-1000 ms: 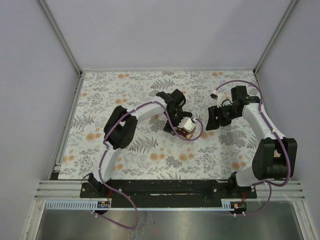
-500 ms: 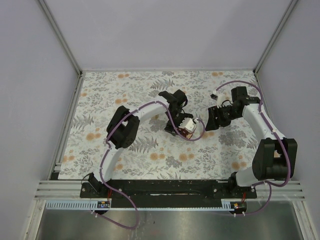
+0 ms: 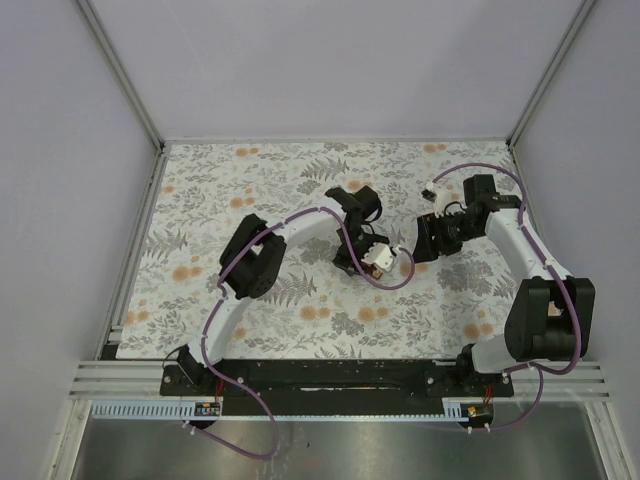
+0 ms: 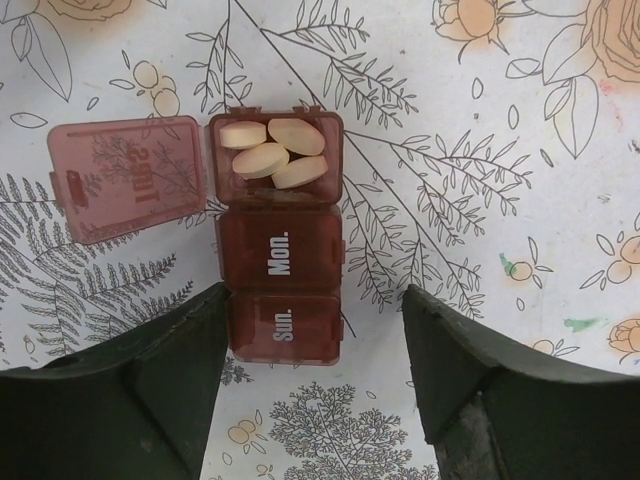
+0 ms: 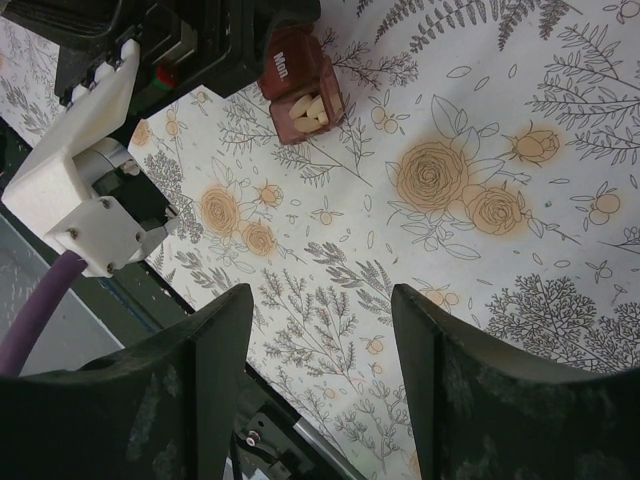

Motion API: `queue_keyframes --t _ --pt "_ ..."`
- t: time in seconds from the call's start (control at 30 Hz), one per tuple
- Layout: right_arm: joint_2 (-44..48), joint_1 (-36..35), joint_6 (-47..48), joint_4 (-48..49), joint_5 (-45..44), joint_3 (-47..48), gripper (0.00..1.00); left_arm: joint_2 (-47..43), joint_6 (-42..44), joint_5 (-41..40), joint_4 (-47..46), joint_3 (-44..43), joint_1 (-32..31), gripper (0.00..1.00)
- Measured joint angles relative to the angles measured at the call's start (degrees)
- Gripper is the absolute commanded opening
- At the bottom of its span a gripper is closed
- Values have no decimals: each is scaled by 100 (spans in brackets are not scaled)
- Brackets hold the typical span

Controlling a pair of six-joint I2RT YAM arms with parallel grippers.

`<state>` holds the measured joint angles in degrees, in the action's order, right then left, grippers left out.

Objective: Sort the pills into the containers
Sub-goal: Close the pill container at the center of the board.

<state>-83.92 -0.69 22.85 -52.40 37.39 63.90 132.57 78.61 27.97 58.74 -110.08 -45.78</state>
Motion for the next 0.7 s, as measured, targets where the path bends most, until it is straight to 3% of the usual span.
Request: queue_keyframes --t 0.2,0.5,0.7 --pt "0 0 7 0 85 -57 66 46 -24 -63 35 -81 -26 59" --pt "2 0 35 -2 133 -59 66 74 -138 -190 -13 -142 -39 54" --pt "2 0 52 -2 133 -72 68 66 -367 -249 -131 -111 -50 42"
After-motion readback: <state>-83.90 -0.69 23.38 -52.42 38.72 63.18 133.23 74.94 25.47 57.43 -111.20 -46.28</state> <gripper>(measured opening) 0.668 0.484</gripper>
